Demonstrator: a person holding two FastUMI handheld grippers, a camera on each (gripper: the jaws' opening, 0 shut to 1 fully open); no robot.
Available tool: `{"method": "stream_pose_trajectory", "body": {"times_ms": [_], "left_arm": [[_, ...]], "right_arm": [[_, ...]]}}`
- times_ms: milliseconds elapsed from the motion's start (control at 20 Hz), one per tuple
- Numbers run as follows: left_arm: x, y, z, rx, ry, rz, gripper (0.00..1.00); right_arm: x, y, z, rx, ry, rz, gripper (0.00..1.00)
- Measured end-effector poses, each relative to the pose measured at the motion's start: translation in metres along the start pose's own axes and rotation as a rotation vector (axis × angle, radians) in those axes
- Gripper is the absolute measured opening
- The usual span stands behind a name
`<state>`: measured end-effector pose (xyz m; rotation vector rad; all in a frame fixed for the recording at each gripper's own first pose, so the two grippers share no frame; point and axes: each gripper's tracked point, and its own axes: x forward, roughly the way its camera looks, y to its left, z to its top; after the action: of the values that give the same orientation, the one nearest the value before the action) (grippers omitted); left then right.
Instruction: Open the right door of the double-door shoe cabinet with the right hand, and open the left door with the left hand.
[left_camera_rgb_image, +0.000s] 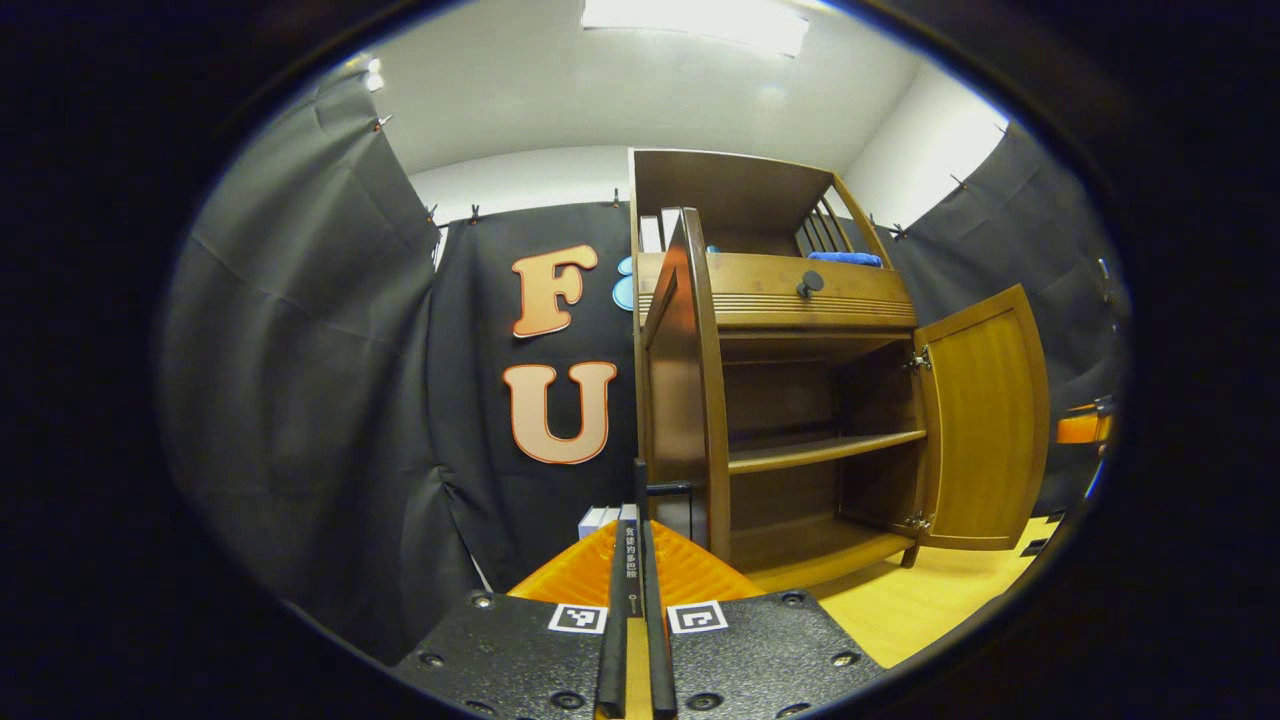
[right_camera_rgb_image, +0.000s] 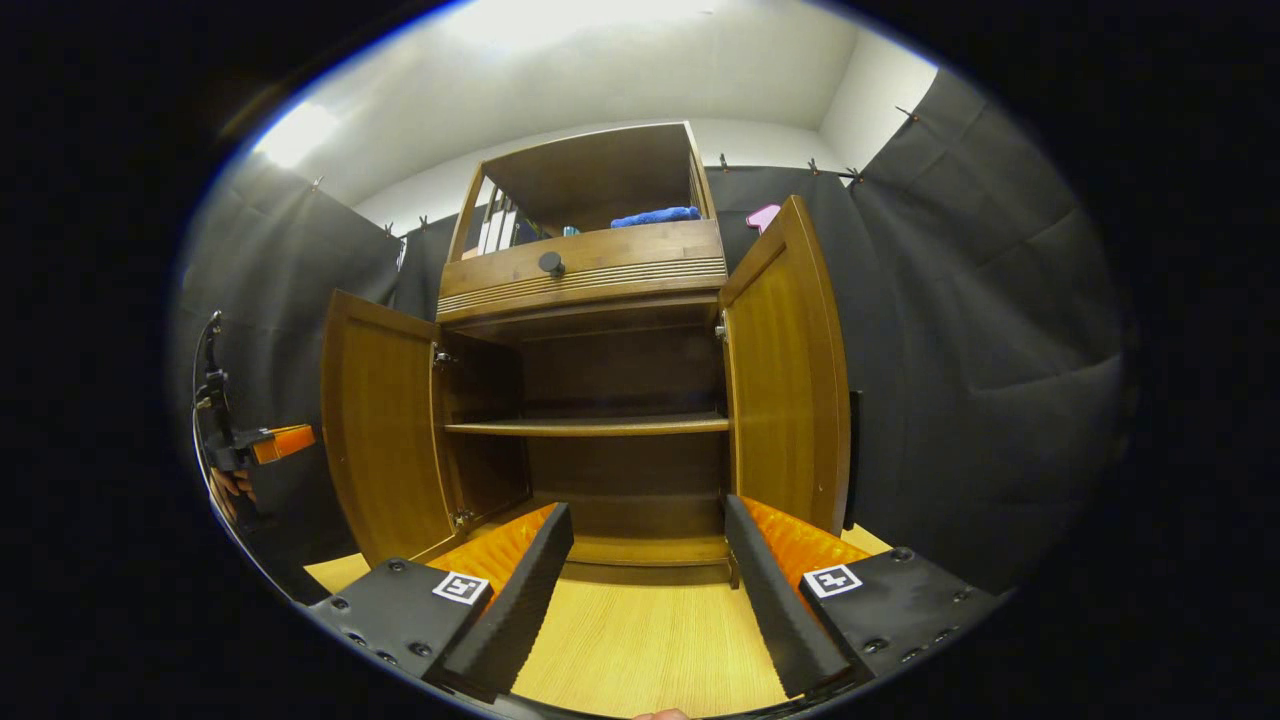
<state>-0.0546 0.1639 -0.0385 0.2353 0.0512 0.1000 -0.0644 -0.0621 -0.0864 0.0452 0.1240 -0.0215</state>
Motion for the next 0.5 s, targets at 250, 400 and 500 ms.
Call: {"method": "stream_pose_trajectory", "body": {"times_ms": [250, 400, 500], "left_arm": [[-0.015, -0.057, 0.025, -0.08, -0.01, -0.077, 0.09], [-0.013, -0.101, 0.033, -0.132, -0.001, -0.172, 0.09], [-0.006, -0.119, 0.035, -0.16, 0.015, -0.187, 0.09]], "right_arm": [[-0.002, 0.001, 0.003, 0.007, -0.009, 0.003, 0.99], [-0.001, 0.004, 0.007, 0.001, -0.013, 0.004, 1.0], [0.0, 0.008, 0.01, 0.002, -0.018, 0.012, 0.99]]}}
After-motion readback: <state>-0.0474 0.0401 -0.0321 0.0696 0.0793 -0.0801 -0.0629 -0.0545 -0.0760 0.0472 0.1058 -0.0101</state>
